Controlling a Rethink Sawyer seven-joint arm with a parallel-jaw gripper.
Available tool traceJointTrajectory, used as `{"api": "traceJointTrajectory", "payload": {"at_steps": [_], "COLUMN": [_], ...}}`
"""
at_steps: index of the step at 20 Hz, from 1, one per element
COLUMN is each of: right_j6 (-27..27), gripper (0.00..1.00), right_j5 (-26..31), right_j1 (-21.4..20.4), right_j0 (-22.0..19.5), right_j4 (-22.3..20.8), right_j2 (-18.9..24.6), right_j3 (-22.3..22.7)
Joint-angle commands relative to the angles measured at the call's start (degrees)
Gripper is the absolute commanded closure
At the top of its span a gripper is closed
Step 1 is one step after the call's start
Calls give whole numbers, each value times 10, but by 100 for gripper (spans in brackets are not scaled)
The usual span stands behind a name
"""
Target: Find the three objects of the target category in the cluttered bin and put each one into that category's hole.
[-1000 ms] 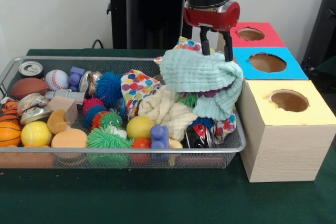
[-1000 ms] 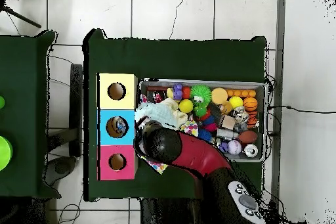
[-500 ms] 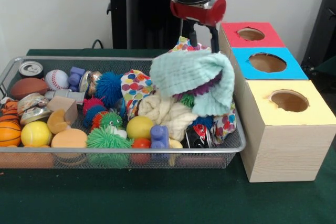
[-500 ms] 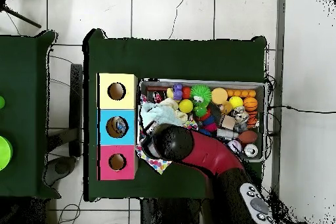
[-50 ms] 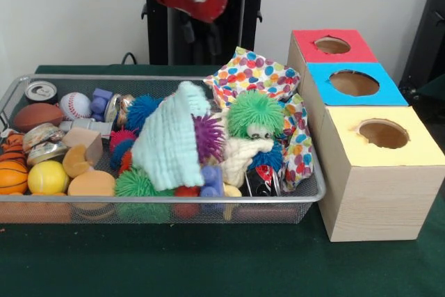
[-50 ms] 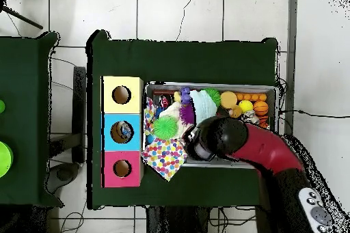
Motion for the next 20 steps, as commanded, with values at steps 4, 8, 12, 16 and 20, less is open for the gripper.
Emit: {"api": "traceJointTrajectory", "payload": {"at_steps": [4,8,12,16,20], "right_j6": [-196,-216,-217,-206,-188], "gripper": [0,0,0,0,0], "right_j5": [79,73,57,27,10], "right_j1": [75,113,136,143,144], "right_j0": [-57,-72,-85,-93,-95], "right_j4": [-88,-108,-124,-139,-158], "right_j2": [89,114,133,148,152], "right_j3": [-147,-177,-185,-176,-177]}}
